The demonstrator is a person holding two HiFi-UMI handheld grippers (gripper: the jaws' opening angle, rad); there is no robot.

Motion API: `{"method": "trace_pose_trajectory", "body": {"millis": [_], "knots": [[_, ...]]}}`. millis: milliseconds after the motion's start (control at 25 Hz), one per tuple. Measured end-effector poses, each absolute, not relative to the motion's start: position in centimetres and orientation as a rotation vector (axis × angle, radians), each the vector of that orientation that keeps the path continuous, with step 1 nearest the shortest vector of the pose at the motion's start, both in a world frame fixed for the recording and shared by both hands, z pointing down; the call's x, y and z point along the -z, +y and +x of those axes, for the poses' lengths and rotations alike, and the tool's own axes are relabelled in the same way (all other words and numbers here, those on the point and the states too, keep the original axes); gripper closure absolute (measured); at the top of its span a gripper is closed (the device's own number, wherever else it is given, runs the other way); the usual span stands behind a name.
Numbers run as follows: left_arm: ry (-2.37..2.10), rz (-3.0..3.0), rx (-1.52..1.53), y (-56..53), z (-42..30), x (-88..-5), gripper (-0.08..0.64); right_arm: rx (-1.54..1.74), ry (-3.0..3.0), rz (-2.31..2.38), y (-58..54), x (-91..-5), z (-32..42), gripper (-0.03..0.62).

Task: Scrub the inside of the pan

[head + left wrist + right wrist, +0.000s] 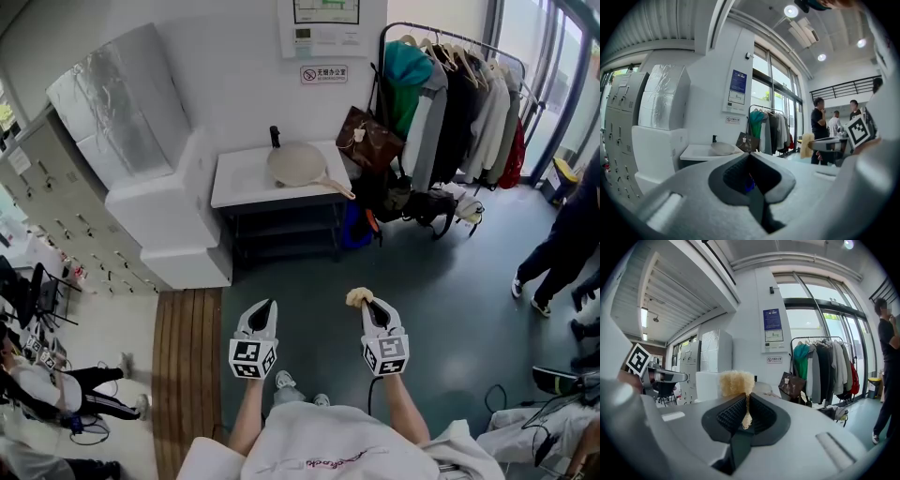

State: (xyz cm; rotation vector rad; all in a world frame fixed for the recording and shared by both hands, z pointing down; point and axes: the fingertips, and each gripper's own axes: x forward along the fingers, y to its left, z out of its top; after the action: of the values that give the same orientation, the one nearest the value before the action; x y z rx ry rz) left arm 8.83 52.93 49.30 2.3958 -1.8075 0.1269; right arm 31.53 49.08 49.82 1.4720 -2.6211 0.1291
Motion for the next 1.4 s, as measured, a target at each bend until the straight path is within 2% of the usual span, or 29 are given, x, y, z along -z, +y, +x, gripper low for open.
{"method": "trace_pose_trajectory", "body": {"millis": [480,1000,1400], "knots": [[-1.792,2.4,-0.104,49.1,7.3,-50.8,0.56,-0.118,-2.607,1.494,45.4,-50.7,29.8,0.566],[-1.703,2.434,-0.063,36.9,4.0,-52.0,0.56,-0.096,-2.561,1.51,34.5,-50.7,25.4,0.566],[-1.668,2.441,-0.067,27.4,-2.3,-51.1,0.56,-0.108,-2.531,1.537,25.1,-49.5,19.4,0.566]]}}
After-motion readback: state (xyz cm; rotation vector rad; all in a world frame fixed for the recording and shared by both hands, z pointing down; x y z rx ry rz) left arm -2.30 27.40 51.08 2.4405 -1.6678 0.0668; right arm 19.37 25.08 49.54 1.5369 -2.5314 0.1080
